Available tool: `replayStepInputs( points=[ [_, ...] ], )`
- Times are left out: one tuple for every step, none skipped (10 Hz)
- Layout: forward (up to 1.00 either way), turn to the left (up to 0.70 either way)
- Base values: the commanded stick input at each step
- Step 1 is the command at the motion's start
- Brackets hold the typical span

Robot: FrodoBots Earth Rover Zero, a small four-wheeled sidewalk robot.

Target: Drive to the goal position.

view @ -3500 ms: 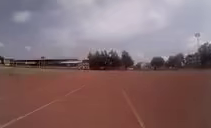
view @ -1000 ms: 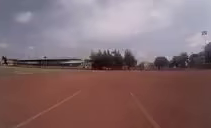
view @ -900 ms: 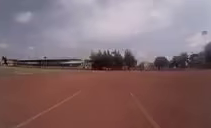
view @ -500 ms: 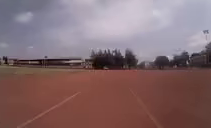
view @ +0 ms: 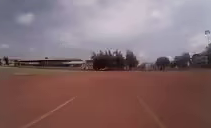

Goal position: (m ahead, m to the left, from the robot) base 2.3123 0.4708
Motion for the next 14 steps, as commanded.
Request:
replayStepInputs(
  points=[
    [0.61,0.0],
    [0.61,0.0],
    [0.61,0.0],
    [0.61,0.0],
    [0.61,0.0],
    [0.61,0.0],
    [0.61,0.0],
    [0.61,0.0],
    [0.61,0.0],
    [0.61,0.0],
    [0.61,0.0],
    [0.61,0.0],
    [0.61,0.0],
    [0.61,0.0]
  ],
)
